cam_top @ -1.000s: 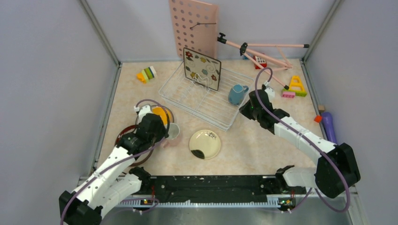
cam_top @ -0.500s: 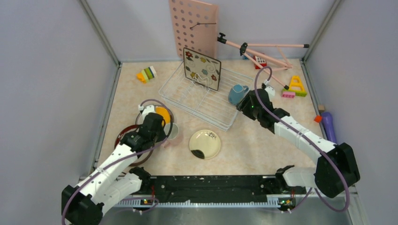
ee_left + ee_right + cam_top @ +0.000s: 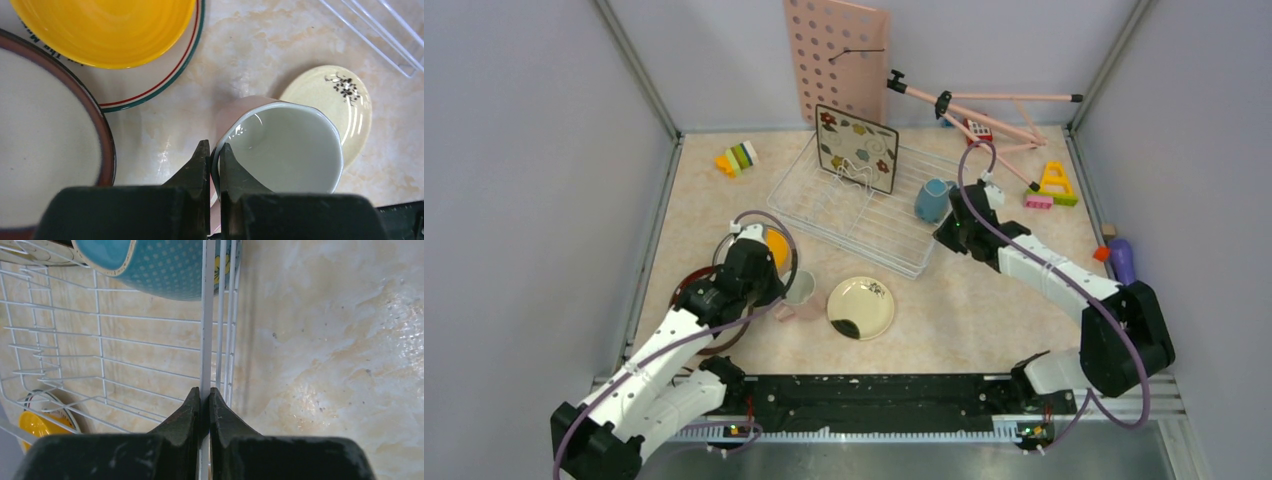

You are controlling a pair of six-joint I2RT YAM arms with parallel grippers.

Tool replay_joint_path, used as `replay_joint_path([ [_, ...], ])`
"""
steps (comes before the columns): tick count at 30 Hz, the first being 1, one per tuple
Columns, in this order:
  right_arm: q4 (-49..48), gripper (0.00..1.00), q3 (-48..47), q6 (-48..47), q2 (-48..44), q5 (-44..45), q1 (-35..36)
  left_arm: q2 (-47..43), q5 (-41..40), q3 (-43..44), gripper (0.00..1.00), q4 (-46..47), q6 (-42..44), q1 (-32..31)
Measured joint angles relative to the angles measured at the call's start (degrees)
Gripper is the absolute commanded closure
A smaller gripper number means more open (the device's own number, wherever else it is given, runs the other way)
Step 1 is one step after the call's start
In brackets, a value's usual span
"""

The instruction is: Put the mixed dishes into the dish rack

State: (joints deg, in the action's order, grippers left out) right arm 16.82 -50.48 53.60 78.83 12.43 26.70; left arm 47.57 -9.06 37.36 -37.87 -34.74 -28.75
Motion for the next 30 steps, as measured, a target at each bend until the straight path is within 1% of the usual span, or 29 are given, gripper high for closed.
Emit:
replay_joint_path([
  [1,0.2,1.0,0.0,-0.2,-0.1,0.2,-0.3,-0.2,0.9,0.4,1.0,-0.2,0.5,0.0],
  [2,0.4,0.94,0.0,-0.6,-0.3,0.4,-0.4,-0.4,1.6,0.9,1.0,-0.4,0.6,0.0],
  [3,0.6,0.75,0.1,-1.1,-0.5,0.7,-0.5,-0.6,2.3,1.3,1.0,-0.4,1.0,0.0],
  [5,0.7,0.31,0.5,-2.1,-1.3,1.2,-0.7,-1.2,3.7,2.3,1.0,-0.5,1.7,0.0],
  [6,0.6,0.14,1.0,-3.1,-2.3,1.7,-0.8,-1.5,4.3,2.7,1.0,-0.5,1.8,0.0],
  [7,0.4,0.11,1.4,-4.3,-3.8,2.2,-0.9,-1.9,5.2,3.0,1.0,-0.4,1.9,0.0],
  [10,-0.4,0.09,2.8,-8.9,-10.0,3.2,-1.1,-3.1,8.3,3.1,1.0,-0.1,1.8,0.0],
  [12,-1.6,0.09,3.7,-12.7,-14.6,2.3,-1.2,-3.7,10.5,3.2,1.0,-0.2,1.6,0.0],
  [15,-4.1,0.09,5.4,-19.1,-22.8,-3.2,-1.3,-3.9,14.1,4.5,1.0,-0.2,0.4,0.0],
  [17,-6.4,0.09,7.1,-21.6,-27.9,-7.5,-1.3,-3.9,17.0,5.7,1.0,0.9,-1.2,0.0],
  [19,-10.6,0.05,10.6,-22.9,-33.6,-13.5,-1.3,-3.5,20.7,6.8,1.0,3.4,-3.3,0.2],
  [20,-13.3,0.02,12.9,-23.0,-36.0,-16.9,-1.3,-3.0,22.7,7.3,1.0,4.9,-4.4,0.2],
  [23,-20.6,0.01,18.7,-21.3,-40.2,-25.5,-1.3,0.0,28.6,8.4,1.0,11.0,-8.6,0.3],
  [28,-31.8,0.01,24.2,-14.1,-38.0,-36.6,-1.1,5.5,37.1,8.3,1.0,24.8,-18.5,0.4],
  [30,-36.1,0.01,26.2,-12.2,-37.4,-39.0,-0.4,7.5,39.6,8.1,1.0,31.6,-23.6,0.4],
])
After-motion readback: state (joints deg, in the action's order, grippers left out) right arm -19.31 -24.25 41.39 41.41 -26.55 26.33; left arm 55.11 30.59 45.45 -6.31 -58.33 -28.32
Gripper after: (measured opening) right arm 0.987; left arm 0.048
